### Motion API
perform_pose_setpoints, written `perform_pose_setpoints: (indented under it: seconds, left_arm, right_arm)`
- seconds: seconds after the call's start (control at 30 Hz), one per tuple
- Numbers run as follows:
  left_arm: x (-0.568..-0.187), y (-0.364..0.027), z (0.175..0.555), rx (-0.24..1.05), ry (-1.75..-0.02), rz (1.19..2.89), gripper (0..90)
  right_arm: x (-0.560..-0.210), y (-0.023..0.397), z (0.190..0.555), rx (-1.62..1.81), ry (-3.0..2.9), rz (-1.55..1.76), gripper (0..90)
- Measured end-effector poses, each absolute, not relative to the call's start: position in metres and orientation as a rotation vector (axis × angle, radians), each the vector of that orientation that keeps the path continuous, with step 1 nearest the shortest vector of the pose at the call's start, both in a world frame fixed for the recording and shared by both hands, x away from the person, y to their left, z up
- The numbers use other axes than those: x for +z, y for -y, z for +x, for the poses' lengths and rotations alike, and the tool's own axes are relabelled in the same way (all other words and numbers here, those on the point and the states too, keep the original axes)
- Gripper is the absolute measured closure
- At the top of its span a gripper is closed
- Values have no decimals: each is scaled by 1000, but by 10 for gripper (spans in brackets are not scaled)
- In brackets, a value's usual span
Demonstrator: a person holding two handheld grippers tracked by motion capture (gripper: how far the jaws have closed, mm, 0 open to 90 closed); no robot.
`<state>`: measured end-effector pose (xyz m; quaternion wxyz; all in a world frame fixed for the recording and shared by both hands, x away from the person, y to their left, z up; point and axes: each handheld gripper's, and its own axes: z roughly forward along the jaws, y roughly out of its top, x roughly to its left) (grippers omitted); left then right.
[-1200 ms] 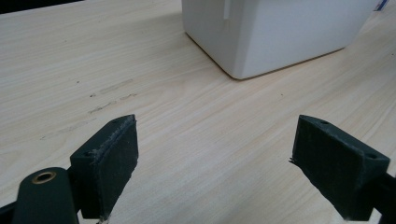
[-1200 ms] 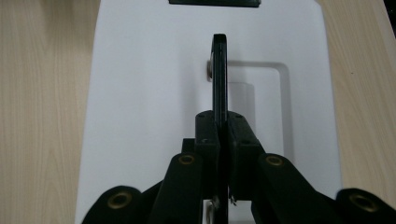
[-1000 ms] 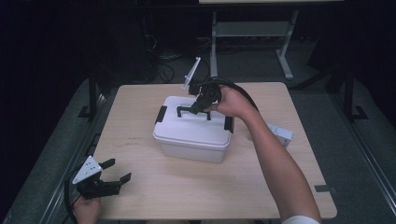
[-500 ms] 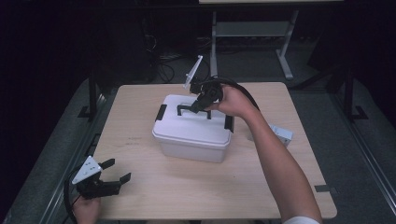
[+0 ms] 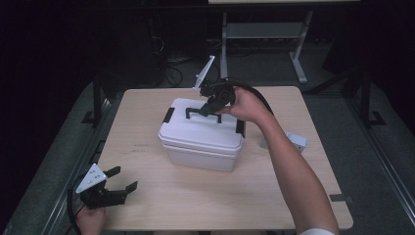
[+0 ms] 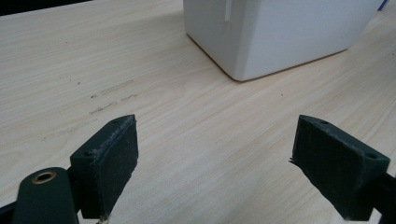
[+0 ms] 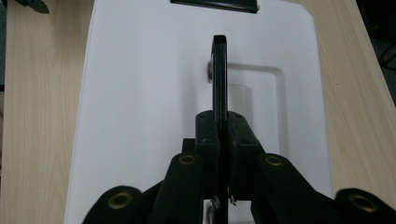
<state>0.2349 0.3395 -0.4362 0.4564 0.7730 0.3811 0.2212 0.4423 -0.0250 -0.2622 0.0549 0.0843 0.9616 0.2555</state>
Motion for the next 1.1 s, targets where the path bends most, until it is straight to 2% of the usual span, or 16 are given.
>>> perform_pose_setpoints:
  seconds: [0.53, 1.1]
  left_arm:
    - [-436, -339, 235, 544, -941, 1902, 137]
    - [-436, -338, 234, 540, -946, 1889, 137]
  right_arm:
    - [-246, 31, 435, 797, -2889, 242, 845]
    - [-219, 68, 397, 822, -2870, 239, 845]
